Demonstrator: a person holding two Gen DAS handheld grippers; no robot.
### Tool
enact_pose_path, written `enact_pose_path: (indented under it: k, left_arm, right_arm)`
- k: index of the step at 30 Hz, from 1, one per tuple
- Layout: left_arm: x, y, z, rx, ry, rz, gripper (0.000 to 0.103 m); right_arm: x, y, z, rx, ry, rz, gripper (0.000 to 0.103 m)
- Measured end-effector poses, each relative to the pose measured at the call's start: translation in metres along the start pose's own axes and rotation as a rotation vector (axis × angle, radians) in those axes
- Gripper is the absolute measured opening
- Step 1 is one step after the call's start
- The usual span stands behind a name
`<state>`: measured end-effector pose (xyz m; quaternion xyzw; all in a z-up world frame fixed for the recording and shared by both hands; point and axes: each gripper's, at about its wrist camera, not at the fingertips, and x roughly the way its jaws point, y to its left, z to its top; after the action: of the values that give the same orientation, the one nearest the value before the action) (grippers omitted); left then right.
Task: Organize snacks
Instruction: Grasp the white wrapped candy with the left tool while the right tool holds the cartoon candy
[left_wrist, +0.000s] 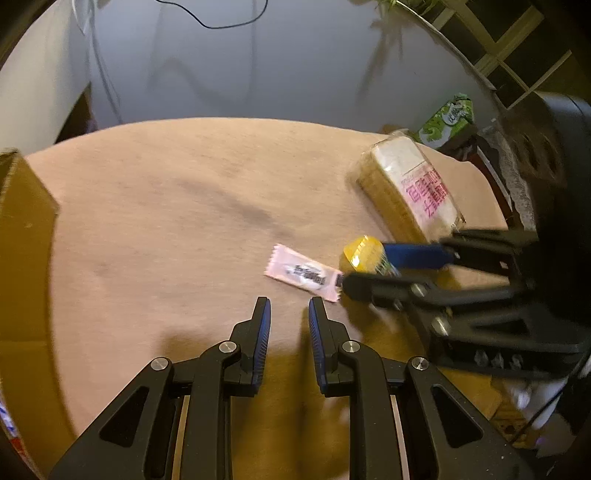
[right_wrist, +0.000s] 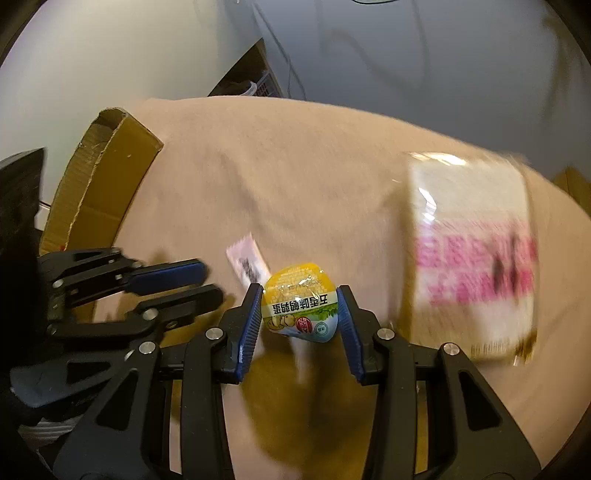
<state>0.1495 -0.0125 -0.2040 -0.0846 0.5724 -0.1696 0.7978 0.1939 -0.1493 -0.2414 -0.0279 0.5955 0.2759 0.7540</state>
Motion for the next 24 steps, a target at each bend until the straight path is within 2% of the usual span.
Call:
enact_pose_path:
  k: [5, 8, 10, 15, 18, 20, 24]
  left_arm:
    - [0.008, -0.007, 0.01, -0.023, -0.003, -0.022, 0.031]
    - [0.014, -0.016, 0.017, -0.012, -0.004, -0.017, 0.032]
    - [0.015, -0.02, 0.019, 0.006, -0.003, -0.002, 0.032]
    - [0.023, -0.038, 0.025, 0.066, -0.005, 0.092, 0.032]
    - [0.027, -0.048, 0.022, 0.129, -0.013, 0.157, 0.032]
    - [0.031, -0.056, 0.02, 0.183, -0.026, 0.213, 0.023]
    - [0.03, -0.049, 0.02, 0.173, -0.032, 0.205, 0.018]
  right_arm:
    - [-0.01, -0.009, -0.023, 0.063, -0.008, 0.016, 0.042]
    - [-0.012, -0.014, -0.033, 0.083, 0.002, 0.029, 0.042]
    - [-0.01, -0.018, -0.039, 0.09, 0.012, 0.022, 0.042]
    - [-0.014, -0.023, -0.047, 0.1, 0.006, 0.019, 0.042]
    - [-0.015, -0.024, -0.05, 0.1, 0.007, 0.006, 0.042]
    - [-0.019, -0.028, -0.055, 0.105, 0.005, 0.001, 0.042]
    - [-0.016, -0.028, -0.056, 0.108, 0.004, -0.008, 0.042]
